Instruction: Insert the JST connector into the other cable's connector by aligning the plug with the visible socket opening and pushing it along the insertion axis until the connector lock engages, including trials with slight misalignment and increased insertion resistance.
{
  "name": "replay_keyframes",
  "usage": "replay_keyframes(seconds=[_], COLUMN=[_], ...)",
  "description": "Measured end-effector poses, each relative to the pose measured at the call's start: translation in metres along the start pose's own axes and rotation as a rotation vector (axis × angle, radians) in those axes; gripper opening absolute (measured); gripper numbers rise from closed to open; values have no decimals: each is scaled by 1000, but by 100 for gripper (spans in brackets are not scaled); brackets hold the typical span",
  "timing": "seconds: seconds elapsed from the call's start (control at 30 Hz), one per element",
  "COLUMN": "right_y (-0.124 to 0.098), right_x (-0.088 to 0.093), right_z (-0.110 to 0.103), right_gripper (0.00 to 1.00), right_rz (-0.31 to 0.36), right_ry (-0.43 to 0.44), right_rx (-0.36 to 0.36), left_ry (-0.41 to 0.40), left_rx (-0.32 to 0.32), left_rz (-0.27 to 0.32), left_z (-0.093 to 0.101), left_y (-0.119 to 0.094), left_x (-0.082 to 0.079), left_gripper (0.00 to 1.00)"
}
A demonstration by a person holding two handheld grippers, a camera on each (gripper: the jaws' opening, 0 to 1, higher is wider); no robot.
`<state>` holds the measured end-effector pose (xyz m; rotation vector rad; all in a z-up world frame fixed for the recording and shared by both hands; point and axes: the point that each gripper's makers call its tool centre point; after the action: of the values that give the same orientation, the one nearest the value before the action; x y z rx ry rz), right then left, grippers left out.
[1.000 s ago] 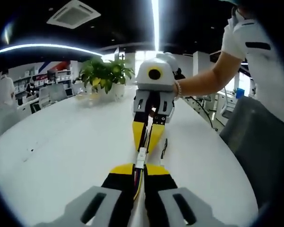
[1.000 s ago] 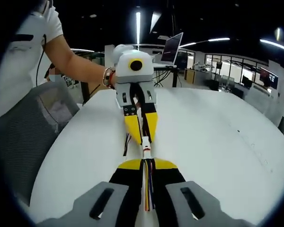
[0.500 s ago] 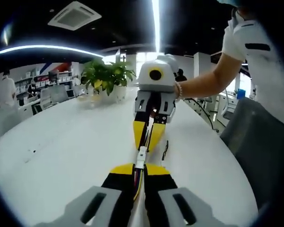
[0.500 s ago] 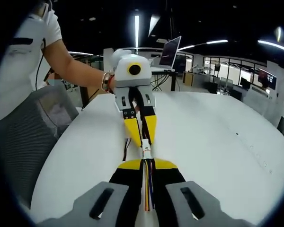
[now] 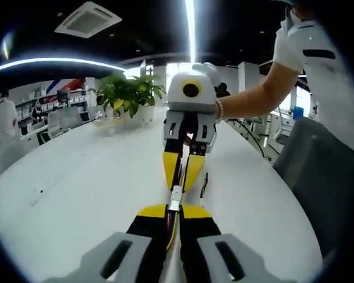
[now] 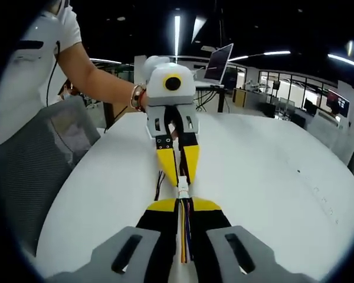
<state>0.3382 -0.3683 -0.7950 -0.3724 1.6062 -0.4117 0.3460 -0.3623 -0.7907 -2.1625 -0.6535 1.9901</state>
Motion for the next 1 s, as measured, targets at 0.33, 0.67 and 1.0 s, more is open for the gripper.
replay_keyframes(seconds=[0.33,0.67,1.0], right_y=[1,0,-3], right_x=[0,3,9], right_z=[2,1,13], right_gripper=[3,3,4], right_rz=[-4,-9,-7], right_ry=[6,13,2], right_rx=[0,1,33], left_ry=[13,22,32], left_rx=[10,15,9], left_rz=[-17,-25,-35], left_z=[3,6,-6], left_y=[3,10,19], left_x=[-2,-4,-1], left_gripper=[0,0,0])
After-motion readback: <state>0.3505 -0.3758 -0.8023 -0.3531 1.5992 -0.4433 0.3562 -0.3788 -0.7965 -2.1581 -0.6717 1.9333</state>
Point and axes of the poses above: the point that each gripper's makers call its tool centre point, and the gripper's own axes: y roughly forward along the fingers, z roughly to its right, x roughly out of its underside, and after that the axes turned 6 degrees about y, right-handed
